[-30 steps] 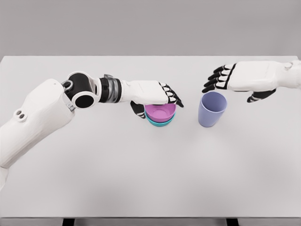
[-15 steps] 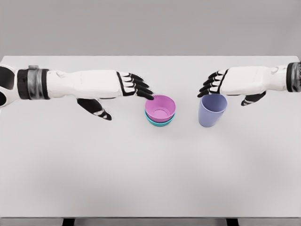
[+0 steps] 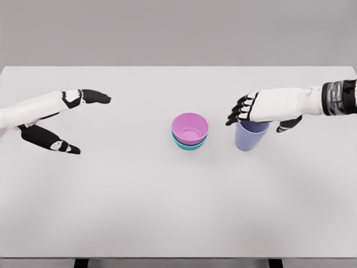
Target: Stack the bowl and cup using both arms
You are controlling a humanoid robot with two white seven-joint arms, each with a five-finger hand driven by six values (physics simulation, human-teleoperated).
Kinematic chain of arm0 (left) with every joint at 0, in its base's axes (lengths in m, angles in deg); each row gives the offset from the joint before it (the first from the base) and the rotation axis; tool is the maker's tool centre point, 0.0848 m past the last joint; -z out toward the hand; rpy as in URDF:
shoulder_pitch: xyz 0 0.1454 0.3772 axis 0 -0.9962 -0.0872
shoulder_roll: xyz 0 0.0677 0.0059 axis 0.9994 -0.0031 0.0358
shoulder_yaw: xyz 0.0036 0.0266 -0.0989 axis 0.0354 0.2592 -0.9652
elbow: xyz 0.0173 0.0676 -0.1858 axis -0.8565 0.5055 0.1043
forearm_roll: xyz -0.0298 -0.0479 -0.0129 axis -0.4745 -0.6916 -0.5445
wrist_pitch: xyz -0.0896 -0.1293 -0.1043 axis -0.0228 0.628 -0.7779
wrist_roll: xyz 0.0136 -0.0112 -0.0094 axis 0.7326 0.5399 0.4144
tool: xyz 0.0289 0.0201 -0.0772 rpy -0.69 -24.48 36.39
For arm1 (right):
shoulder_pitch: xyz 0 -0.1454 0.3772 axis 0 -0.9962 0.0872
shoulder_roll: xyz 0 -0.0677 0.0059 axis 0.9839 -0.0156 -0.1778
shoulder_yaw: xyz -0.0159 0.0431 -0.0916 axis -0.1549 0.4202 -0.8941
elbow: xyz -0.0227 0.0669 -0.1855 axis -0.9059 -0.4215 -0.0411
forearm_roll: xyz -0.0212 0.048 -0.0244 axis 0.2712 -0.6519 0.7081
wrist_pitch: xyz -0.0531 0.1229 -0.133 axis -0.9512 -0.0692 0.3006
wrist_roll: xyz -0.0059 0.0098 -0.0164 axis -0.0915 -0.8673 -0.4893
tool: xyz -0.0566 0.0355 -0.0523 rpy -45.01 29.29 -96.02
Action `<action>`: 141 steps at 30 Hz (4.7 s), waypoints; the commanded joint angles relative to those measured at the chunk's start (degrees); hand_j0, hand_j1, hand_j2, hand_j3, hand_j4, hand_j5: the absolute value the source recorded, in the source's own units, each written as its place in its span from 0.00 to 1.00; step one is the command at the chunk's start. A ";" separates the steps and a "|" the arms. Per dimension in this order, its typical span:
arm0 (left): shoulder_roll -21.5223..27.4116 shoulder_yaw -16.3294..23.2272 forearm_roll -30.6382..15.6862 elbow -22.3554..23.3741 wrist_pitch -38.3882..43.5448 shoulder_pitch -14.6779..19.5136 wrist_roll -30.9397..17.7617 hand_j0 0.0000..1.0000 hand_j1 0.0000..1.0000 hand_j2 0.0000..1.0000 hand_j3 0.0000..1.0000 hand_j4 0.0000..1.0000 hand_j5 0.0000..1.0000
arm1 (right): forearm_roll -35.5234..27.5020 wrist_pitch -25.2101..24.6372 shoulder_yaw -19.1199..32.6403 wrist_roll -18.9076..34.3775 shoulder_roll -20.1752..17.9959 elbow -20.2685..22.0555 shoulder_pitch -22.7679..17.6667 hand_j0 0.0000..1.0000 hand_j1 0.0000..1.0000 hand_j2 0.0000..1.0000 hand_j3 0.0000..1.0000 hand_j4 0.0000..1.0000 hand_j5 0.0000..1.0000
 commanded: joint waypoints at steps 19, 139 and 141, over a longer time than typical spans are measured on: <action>-0.53 -2.11 0.08 0.72 0.14 -0.44 0.02 1.00 1.00 1.00 1.00 1.00 1.00 | 1.93 -0.13 -1.57 -0.02 3.04 -4.03 0.26 1.00 1.00 1.00 1.00 1.00 1.00; -0.97 -2.11 0.17 1.51 0.14 -0.44 0.02 1.00 1.00 1.00 1.00 1.00 1.00 | -2.38 -0.13 16.01 -0.02 1.91 -3.93 -5.27 1.00 1.00 1.00 1.00 1.00 1.00; -0.97 -2.11 0.17 1.51 0.14 -0.44 0.02 1.00 1.00 1.00 1.00 1.00 1.00 | -2.38 -0.13 16.01 -0.02 -1.35 -8.94 -7.03 1.00 1.00 1.00 1.00 1.00 1.00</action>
